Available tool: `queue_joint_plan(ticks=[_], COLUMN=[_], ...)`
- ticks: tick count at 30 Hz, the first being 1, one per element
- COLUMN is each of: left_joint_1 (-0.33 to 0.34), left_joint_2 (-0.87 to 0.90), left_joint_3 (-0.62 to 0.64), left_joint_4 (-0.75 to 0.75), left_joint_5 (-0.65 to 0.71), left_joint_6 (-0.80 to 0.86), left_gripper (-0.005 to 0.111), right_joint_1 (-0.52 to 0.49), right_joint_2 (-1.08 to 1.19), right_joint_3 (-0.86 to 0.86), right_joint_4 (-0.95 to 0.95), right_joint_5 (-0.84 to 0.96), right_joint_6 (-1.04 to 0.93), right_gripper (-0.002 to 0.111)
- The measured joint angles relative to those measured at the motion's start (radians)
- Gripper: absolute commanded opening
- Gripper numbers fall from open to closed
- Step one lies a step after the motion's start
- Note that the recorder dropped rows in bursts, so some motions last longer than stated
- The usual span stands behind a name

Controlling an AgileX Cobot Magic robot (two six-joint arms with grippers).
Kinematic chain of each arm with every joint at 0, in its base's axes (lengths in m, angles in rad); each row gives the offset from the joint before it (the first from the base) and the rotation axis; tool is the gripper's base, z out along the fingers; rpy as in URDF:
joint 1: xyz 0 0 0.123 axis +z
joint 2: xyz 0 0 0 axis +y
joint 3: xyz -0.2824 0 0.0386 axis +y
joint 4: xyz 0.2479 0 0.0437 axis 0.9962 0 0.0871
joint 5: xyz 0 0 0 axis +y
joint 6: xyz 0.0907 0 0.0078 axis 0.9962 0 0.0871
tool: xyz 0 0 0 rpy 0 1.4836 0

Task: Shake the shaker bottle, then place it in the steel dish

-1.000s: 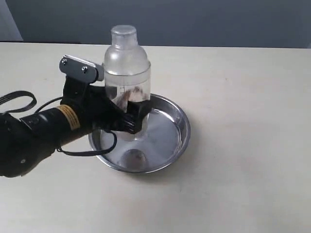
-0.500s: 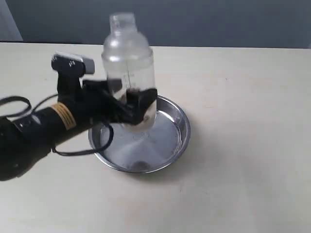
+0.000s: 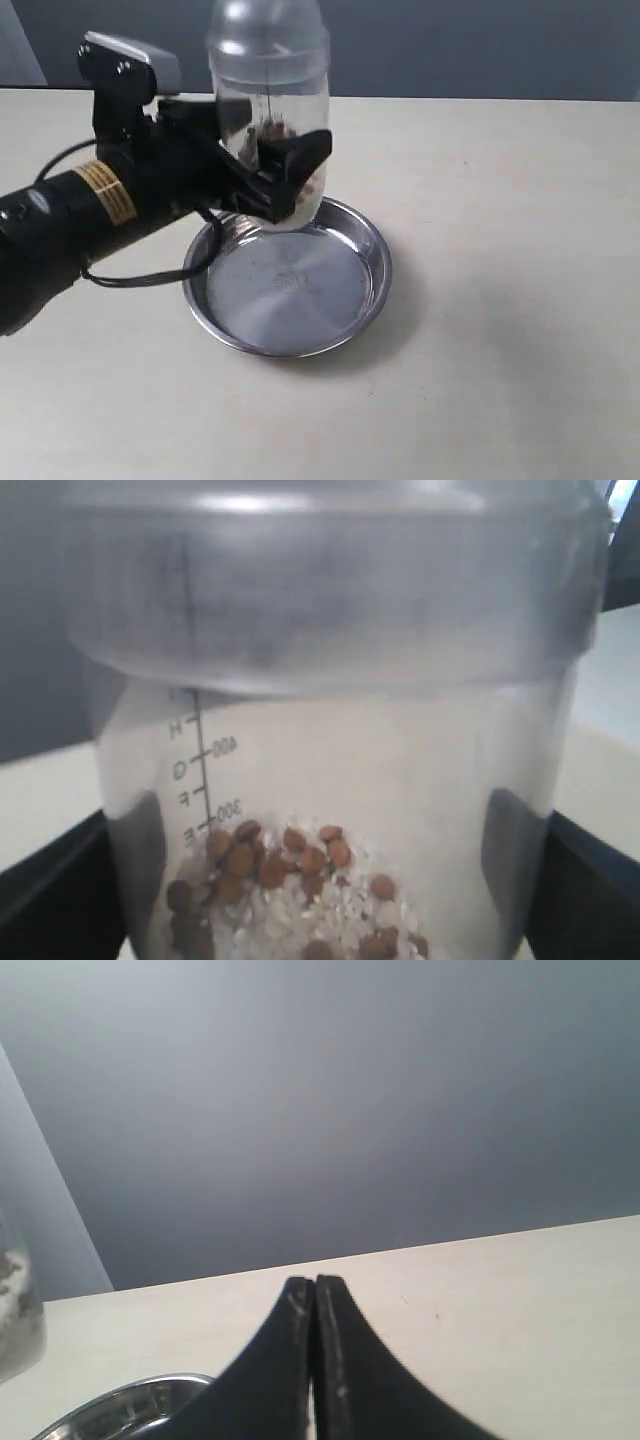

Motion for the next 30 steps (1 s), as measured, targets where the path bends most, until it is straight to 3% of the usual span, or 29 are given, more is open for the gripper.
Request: queue_joint_plan(ticks=[3, 6, 9, 12, 15, 19, 22, 26, 30], left_joint_1=[-0.002, -0.002, -0.002, -0.002, -0.002, 0.003, 0.003, 0.003, 0.003], left_joint_2=[0.080, 0.149, 0.052, -0.024, 0.072, 0.230, 0.138, 0.019, 0.173], left_joint_3=[0.019, 0.081, 0.062, -0.022, -0.005, 0.100, 0.081, -0.004, 0.073], left_joint_4=[-0.055, -0.044, 0.002, 0.020, -0.031, -0.019, 0.000, 0.023, -0.018], left_joint_5=[-0.013, 0.004, 0.004, 0.038, -0.015, -0.081, -0.117, -0.061, -0.137], left_joint_6=[0.025, -0.060, -0.095, 0.001, 0.031, -0.081, -0.113, -0.004, -0.023], left_gripper=[0.000, 0.000, 0.000, 0.000, 0.000, 0.000, 0.000, 0.000, 0.000], right_joint_1=[0.000, 0.000, 0.000, 0.000, 0.000, 0.000, 0.000, 0.000, 0.000], right_joint_2=[0.000, 0.000, 0.000, 0.000, 0.000, 0.000, 0.000, 0.000, 0.000], right_joint_3=[0.000, 0.000, 0.000, 0.000, 0.000, 0.000, 0.000, 0.000, 0.000], right_joint_4=[0.000, 0.000, 0.000, 0.000, 0.002, 0.002, 0.002, 0.002, 0.002], right_joint_5=[0.000, -0.002, 0.002, 0.002, 0.002, 0.004, 0.004, 0.004, 0.004], right_joint_6=[0.000, 0.000, 0.000, 0.000, 0.000, 0.000, 0.000, 0.000, 0.000], right_gripper=[-0.001, -0.001, -0.001, -0.001, -0.001, -0.001, -0.001, -0.001, -0.001])
